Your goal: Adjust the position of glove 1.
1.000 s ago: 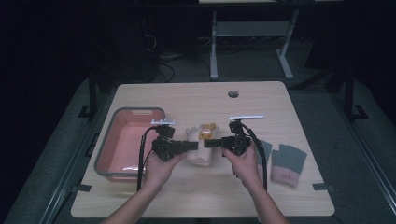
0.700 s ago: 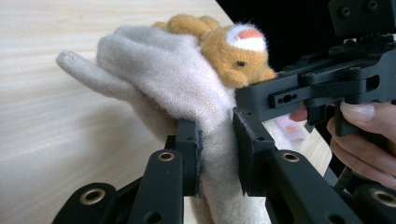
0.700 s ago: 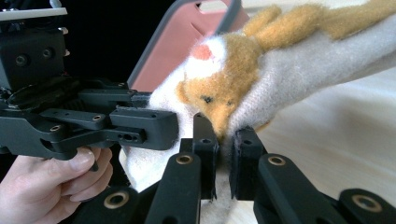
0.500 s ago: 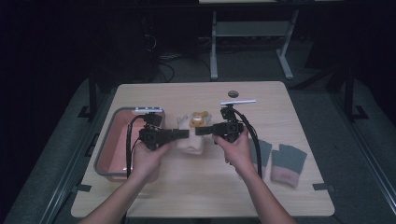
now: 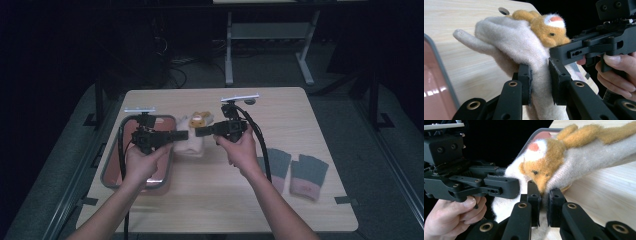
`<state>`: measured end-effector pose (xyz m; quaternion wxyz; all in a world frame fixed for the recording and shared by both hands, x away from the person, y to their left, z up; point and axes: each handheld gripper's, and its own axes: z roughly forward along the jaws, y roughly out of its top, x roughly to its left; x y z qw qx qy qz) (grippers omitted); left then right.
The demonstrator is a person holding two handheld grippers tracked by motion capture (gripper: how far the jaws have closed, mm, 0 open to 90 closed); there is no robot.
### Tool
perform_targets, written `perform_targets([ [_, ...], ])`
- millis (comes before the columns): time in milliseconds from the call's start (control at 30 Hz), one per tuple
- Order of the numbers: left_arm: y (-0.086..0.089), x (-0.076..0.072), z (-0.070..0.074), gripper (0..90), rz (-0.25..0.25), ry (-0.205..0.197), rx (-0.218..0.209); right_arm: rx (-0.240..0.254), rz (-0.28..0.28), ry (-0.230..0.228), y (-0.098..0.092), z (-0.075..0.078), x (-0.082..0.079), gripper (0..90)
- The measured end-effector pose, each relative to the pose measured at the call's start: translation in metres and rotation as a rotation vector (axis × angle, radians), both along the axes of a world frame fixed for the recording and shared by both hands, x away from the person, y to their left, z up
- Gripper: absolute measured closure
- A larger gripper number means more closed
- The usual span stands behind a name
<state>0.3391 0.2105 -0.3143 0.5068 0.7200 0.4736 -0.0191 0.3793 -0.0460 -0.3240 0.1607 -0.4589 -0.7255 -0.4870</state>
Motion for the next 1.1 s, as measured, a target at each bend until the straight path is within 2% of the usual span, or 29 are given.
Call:
perform_targets([
  [300,0.027,-0.001,0.014,73.0,0.026,-0.016,-0.006,0.01,0.036,-0.013,0.027,0.015,0.008,83.0],
  [500,0.047,0.0,0.019,73.0,0.038,-0.008,-0.015,0.004,0.064,-0.024,0.047,0.022,0.012,83.0],
  [767,0.073,-0.001,0.017,73.0,0.071,0.005,-0.017,0.005,0.1,-0.009,0.075,0.022,0.02,83.0],
  [1100,0.097,-0.001,0.012,72.9,0.101,0.027,-0.004,-0.003,0.136,0.0,0.102,0.015,0.027,82.9],
])
